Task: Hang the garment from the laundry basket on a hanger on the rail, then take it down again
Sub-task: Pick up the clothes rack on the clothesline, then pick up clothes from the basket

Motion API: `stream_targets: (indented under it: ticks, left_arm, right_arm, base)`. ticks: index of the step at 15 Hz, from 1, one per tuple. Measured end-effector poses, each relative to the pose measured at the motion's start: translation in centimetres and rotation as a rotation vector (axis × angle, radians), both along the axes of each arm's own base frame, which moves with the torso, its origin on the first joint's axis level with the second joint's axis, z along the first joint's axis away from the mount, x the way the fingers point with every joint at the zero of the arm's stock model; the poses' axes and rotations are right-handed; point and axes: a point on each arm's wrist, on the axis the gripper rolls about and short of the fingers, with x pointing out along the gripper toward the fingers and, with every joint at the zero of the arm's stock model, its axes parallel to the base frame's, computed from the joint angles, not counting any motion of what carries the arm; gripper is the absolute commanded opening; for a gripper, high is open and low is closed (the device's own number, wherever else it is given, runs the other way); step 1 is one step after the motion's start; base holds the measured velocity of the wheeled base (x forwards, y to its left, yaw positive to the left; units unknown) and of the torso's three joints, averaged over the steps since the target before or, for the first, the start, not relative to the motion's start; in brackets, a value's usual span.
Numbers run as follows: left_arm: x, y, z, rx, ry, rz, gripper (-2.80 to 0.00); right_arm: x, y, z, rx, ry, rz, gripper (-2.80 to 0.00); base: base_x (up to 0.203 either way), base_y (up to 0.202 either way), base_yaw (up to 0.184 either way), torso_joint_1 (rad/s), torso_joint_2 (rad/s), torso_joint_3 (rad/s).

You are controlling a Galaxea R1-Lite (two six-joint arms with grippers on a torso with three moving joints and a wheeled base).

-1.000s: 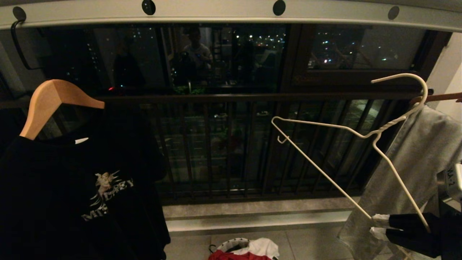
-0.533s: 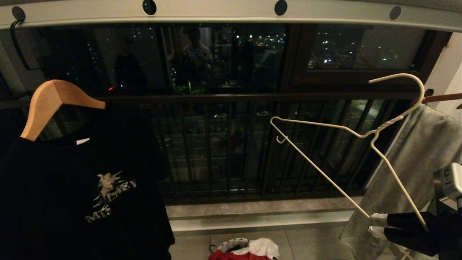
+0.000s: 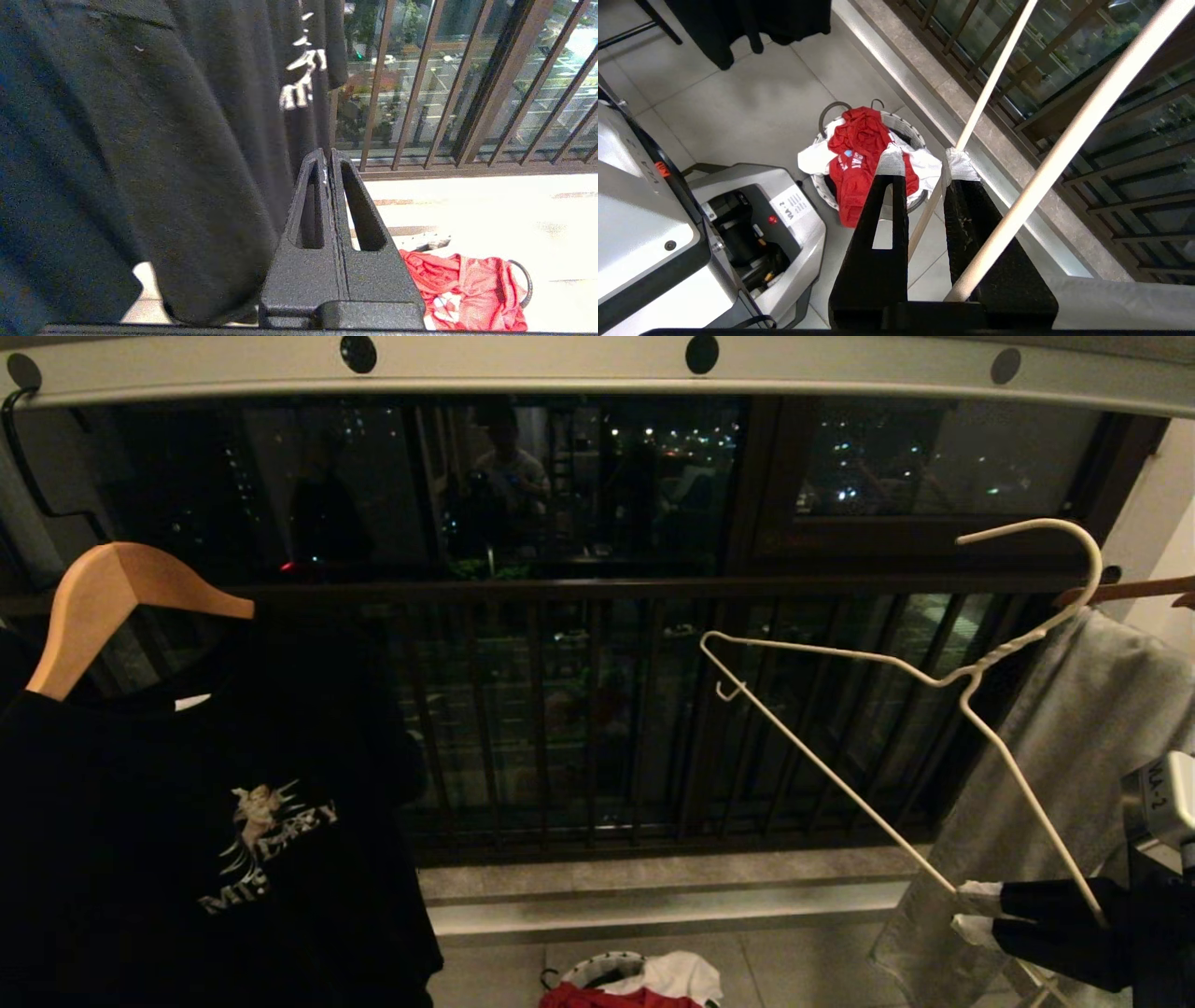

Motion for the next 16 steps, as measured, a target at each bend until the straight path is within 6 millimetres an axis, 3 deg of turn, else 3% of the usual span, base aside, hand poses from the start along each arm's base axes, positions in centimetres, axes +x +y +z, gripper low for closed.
stream_targets:
  ticks: [16]
  left_arm:
    - [0.0, 0.0, 0.0, 0.0, 0.0, 0.0, -2.8]
  right_arm:
    - [-0.43, -0.12, 0.53, 0.013, -0.054, -0.005, -2.8]
  base:
    - [0.0, 0.0, 0.0, -0.138, 0.31, 0.165]
